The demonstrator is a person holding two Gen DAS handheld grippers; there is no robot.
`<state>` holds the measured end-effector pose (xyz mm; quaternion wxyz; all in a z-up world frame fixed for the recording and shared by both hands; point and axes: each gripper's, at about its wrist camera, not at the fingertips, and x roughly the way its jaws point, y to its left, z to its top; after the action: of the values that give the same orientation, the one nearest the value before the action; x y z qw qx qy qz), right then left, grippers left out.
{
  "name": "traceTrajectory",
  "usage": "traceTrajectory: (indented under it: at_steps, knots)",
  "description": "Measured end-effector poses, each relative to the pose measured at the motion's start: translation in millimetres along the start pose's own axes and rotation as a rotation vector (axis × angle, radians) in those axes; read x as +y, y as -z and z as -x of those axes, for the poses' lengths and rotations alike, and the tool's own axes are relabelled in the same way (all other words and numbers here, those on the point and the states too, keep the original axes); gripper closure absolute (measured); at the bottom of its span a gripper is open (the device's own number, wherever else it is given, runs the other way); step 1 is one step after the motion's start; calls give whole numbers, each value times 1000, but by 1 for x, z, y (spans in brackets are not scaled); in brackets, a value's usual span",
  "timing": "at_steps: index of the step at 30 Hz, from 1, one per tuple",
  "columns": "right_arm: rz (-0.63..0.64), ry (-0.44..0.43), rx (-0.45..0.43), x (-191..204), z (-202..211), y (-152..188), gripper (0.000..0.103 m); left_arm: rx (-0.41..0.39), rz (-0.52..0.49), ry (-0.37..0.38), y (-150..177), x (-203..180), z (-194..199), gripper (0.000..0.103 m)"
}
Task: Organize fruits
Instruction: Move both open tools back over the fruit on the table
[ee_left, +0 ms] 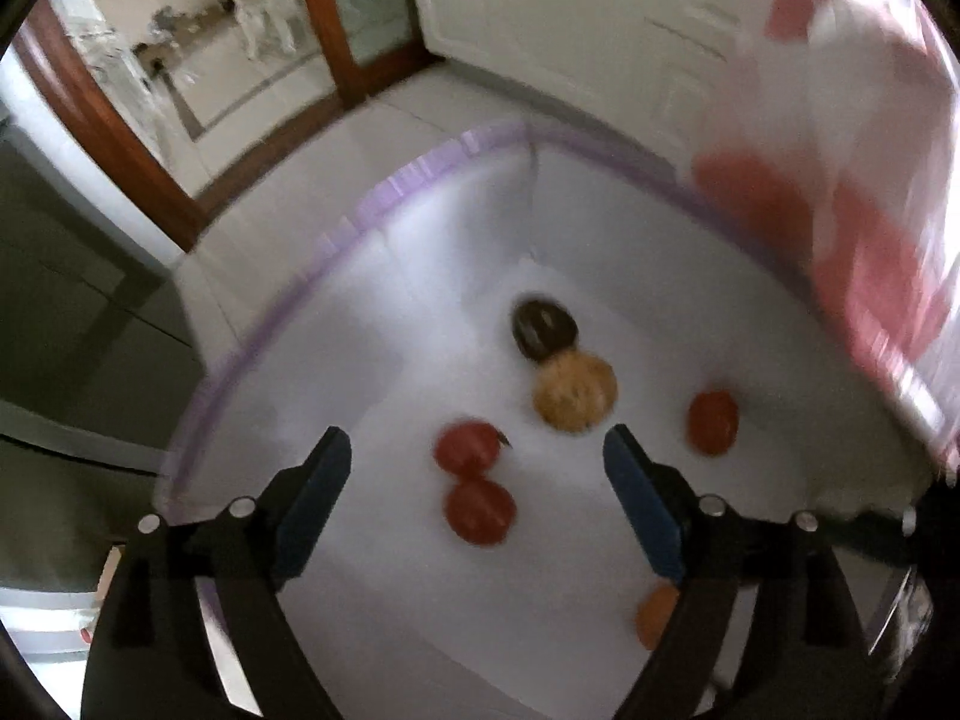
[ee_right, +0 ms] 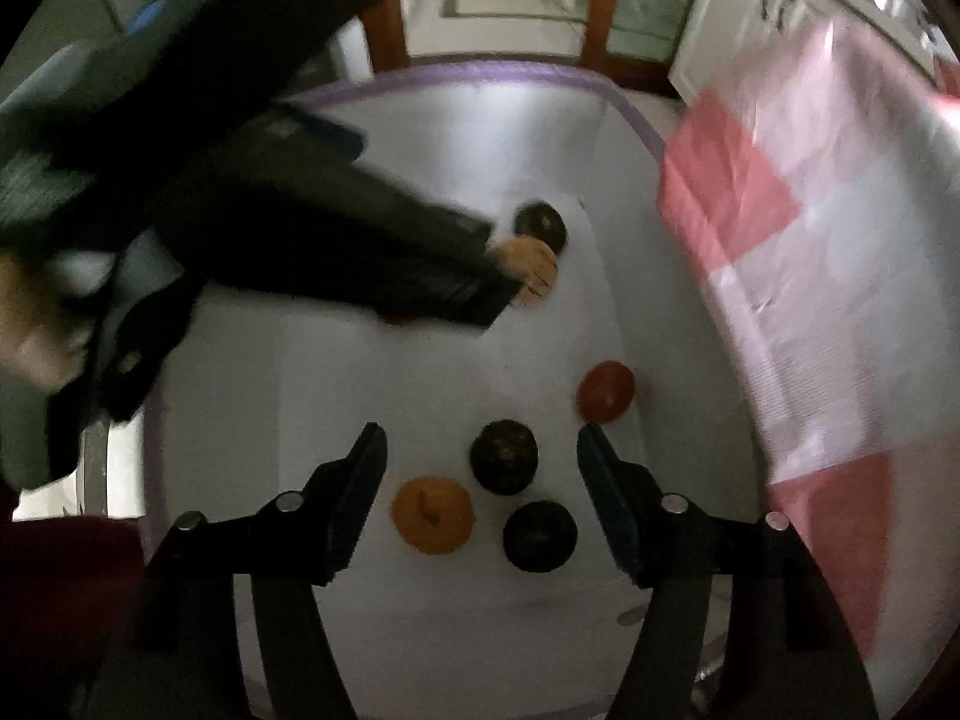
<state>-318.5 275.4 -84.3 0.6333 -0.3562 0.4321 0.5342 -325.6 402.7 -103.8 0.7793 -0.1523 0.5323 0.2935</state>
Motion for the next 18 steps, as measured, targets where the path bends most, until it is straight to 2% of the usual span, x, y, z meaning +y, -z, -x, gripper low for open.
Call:
traceTrajectory:
  at_steps: [2, 4, 7, 9, 10, 12, 13, 14, 16, 18]
  knots:
    - [26, -24, -40, 6, 20, 1, 35, -79, 46, -34, -10, 5, 22, 17]
    - [33, -57, -84, 8, 47, 9, 34, -206, 101, -89, -21, 8, 57, 14]
    - [27, -109, -201, 7, 95, 19, 30, -367, 127, -97, -39, 3, 105, 4]
    - [-1, -122, -307, -7, 137, 32, 28, -508, 136, -76, -51, -14, 147, 2]
    - [-23, -110, -364, -16, 160, 40, 27, -572, 130, -43, -56, -26, 167, 2]
    - [-78, -75, -462, -38, 195, 55, 22, -647, 103, 29, -66, -55, 193, 2]
    - [-113, -51, -507, -51, 213, 64, 20, -665, 86, 63, -70, -70, 201, 2]
    - [-173, -2, -567, -71, 234, 80, 18, -682, 49, 128, -78, -97, 213, 2]
    - [-272, 76, -626, -105, 255, 102, 17, -683, -4, 200, -86, -134, 222, 2]
    - [-408, 189, -667, -145, 274, 133, 16, -676, -75, 260, -97, -193, 222, 2]
